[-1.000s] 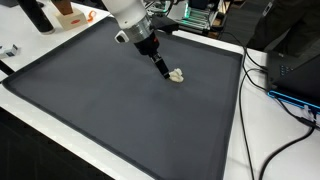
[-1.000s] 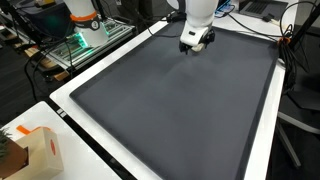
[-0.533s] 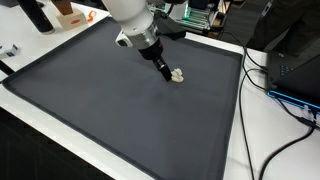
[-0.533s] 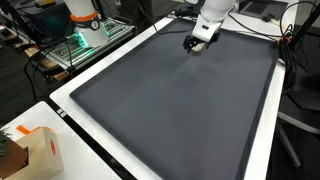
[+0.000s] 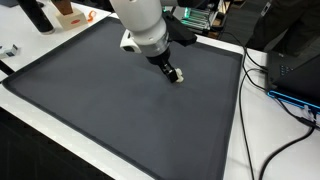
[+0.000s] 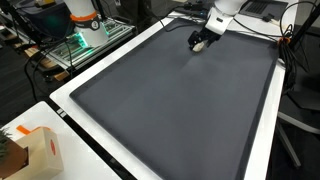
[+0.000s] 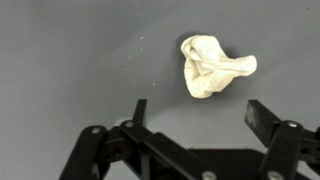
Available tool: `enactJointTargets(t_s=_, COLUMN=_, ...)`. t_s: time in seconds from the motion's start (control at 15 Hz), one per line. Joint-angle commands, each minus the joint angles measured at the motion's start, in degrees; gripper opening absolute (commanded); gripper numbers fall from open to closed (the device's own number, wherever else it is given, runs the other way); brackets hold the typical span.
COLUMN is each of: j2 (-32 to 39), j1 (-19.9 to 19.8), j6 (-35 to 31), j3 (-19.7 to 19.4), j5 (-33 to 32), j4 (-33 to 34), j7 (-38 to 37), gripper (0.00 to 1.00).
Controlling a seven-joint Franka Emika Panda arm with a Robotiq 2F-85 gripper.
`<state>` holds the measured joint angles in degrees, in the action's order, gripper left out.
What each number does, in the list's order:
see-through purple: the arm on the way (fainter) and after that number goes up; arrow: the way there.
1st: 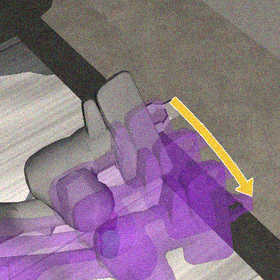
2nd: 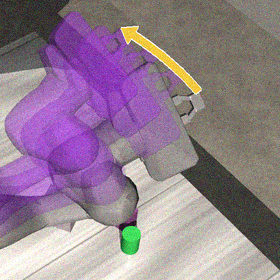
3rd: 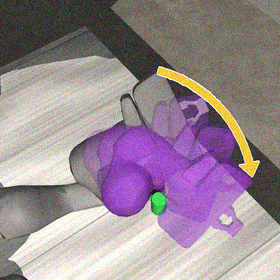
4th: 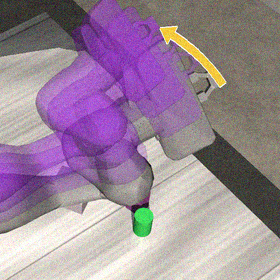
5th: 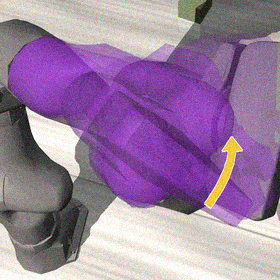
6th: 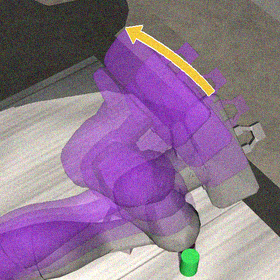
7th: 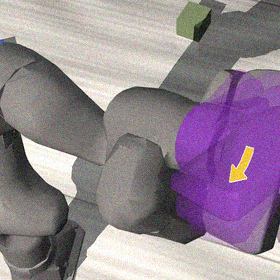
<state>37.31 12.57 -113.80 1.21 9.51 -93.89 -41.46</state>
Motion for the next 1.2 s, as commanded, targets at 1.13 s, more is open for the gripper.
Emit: enactJointTargets(t_s=1.13, j2=11.1, j1=13.3, j6=16.2, j3=-1.4, j5=-24.9, j4=19.8, j7=-3.2, gripper=1.00)
